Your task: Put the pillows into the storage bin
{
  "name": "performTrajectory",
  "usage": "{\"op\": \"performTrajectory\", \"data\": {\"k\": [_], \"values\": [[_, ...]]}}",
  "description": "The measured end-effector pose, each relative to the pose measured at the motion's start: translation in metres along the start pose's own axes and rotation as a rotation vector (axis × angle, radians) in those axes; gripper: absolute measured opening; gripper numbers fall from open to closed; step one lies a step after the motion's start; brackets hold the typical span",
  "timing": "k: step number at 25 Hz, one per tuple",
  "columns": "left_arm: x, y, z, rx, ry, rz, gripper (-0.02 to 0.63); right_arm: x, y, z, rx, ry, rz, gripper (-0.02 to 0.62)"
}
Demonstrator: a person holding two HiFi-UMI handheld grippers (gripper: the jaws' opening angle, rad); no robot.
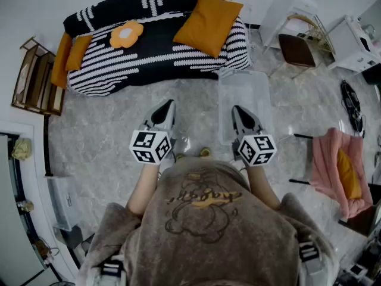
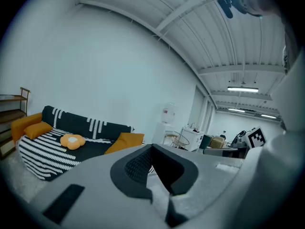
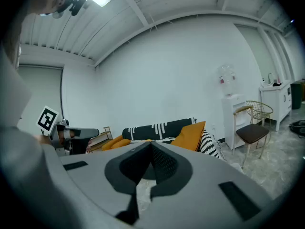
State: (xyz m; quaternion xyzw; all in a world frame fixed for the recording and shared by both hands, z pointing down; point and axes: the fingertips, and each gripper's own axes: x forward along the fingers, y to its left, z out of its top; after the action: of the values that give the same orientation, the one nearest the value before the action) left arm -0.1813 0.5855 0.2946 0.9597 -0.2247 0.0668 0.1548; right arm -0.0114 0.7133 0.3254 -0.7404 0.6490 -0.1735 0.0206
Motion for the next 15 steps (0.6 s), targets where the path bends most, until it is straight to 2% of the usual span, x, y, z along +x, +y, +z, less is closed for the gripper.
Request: {"op": "performTrajectory", "data": {"k": [4,8,15], "values": [[0.011,0.004,-0.002,-0.001,0.009,0.003,0.005,0.008,-0.006,-0.001,-0.002,-0.003,0.000,0.003],[0.026,0.005,-0.001,-0.003,0.012,0.011,0.005,0.017,-0.012,0.003,0.020,-0.014,0.041,0.002],[0.057,0.001,-0.013,-0.010,-0.006,0.021,0.005,0.028,-0.052,-0.006,0.019,0.027,0.039,0.003]]}}
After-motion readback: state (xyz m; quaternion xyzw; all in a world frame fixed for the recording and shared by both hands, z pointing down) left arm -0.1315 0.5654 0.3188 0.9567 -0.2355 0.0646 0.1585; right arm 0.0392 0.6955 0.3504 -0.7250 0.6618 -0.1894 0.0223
